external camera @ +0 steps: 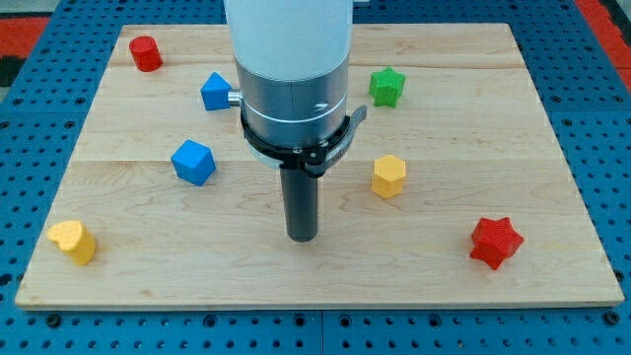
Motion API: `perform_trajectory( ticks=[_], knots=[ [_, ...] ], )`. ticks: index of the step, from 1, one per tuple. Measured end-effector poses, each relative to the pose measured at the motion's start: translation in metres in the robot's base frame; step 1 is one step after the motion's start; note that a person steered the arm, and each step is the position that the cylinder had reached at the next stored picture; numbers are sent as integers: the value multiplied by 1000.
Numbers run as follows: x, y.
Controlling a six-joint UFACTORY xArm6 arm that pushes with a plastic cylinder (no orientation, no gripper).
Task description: Move the green star towards the top right corner
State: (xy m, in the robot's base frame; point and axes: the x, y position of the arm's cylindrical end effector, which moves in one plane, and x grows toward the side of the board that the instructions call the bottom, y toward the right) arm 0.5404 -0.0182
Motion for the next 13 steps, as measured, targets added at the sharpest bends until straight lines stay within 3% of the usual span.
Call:
perform_trajectory(
  ticks=[5,9,10,13],
  knots=[
    [-15,43],
    [-33,49],
    [-38,25],
    [-156,66]
  ],
)
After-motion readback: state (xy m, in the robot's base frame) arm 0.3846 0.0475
